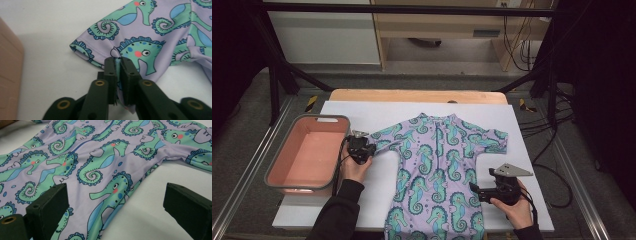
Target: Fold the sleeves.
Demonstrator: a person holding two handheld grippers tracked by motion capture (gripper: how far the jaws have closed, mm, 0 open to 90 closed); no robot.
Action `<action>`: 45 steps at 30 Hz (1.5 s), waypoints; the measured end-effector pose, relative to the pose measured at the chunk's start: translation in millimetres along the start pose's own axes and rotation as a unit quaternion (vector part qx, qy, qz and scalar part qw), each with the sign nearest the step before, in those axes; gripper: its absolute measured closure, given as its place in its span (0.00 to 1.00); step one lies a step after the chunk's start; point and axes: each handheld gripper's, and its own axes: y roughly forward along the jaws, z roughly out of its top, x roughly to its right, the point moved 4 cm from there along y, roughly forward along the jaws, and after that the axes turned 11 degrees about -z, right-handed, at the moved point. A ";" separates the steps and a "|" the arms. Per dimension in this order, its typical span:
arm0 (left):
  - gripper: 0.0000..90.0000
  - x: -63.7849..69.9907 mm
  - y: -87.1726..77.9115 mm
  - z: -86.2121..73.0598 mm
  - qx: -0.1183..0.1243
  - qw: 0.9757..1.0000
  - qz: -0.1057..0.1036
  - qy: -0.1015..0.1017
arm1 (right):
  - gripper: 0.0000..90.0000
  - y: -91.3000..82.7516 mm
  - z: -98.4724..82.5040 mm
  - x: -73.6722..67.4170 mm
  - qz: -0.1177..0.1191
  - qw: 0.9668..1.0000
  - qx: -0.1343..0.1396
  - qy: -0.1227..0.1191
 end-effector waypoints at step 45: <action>0.96 88.8 -15.6 71.3 0.084 0.982 -0.125 0.116 | 0.08 -0.5 0.4 1.3 0.001 1.000 0.003 -0.003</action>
